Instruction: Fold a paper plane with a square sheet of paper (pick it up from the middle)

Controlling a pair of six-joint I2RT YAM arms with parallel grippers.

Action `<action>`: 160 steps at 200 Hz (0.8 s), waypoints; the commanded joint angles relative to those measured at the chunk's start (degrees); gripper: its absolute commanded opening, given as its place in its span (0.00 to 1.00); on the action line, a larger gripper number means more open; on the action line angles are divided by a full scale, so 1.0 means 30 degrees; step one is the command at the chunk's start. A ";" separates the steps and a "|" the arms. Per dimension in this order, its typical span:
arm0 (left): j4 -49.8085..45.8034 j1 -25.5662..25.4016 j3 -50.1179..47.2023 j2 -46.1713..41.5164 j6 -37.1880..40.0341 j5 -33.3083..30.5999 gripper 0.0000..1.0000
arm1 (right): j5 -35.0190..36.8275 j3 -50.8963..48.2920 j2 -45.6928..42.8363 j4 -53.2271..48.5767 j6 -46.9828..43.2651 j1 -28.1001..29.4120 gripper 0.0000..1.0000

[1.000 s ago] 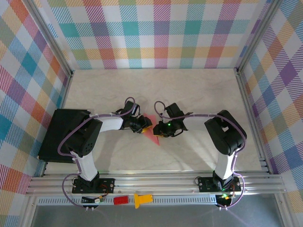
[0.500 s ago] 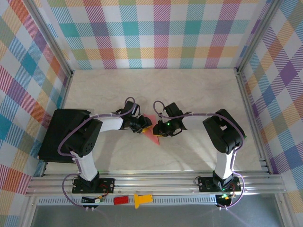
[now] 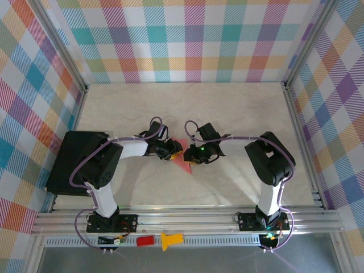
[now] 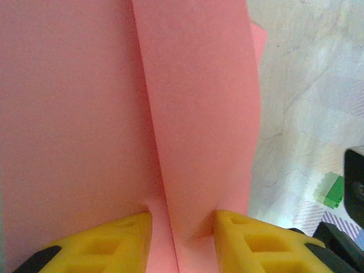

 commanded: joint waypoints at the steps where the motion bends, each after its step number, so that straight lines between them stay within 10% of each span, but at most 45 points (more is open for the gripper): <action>1: -0.1859 -0.0134 -0.0515 0.0891 0.0173 -0.0607 0.35 | 0.0190 -0.0204 -0.0652 -0.0074 0.0192 0.0031 0.21; 160: -0.1684 -0.0130 -0.0616 0.0601 0.0113 -0.0596 0.35 | -0.0673 -0.0579 0.0391 0.0506 0.0962 0.0038 0.12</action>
